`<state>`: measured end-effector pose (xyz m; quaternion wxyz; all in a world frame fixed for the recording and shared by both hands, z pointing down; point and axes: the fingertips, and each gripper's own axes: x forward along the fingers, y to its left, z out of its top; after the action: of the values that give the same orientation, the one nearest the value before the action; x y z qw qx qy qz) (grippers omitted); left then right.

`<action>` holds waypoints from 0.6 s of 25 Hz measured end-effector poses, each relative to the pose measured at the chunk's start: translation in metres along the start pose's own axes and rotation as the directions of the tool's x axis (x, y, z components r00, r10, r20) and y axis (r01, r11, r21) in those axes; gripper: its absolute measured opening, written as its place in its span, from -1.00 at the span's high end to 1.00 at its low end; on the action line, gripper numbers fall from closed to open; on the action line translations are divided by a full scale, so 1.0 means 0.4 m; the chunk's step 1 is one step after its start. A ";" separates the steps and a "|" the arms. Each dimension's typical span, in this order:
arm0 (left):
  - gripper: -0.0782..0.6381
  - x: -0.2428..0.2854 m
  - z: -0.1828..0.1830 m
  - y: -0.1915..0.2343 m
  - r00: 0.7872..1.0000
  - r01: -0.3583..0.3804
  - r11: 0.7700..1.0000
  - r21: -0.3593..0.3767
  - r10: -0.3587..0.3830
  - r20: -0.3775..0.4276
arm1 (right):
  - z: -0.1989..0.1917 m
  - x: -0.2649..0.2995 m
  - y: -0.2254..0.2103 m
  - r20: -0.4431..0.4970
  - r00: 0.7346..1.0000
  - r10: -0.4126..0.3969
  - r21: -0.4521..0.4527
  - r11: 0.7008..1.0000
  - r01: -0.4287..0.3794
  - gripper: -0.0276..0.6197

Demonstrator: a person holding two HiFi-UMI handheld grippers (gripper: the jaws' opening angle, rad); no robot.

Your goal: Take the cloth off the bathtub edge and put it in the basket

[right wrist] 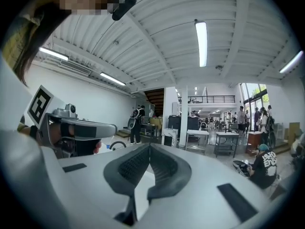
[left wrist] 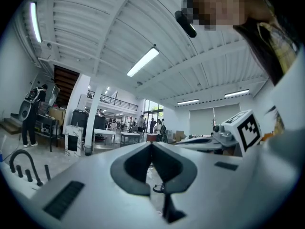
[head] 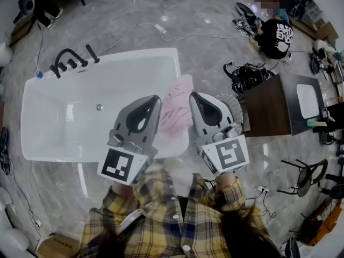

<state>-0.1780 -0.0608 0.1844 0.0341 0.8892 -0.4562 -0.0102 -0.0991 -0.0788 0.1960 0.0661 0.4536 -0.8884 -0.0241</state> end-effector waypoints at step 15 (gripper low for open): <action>0.73 0.111 -0.090 0.000 0.996 0.038 0.999 -0.030 -0.040 -0.076 | -0.109 0.045 -0.094 -0.085 0.996 -0.004 0.028 1.000 0.007 0.87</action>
<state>-0.1503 -0.0948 0.2208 0.0640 0.8970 -0.4371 0.0166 -0.0732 -0.1147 0.2372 0.0971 0.4575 -0.8839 0.0077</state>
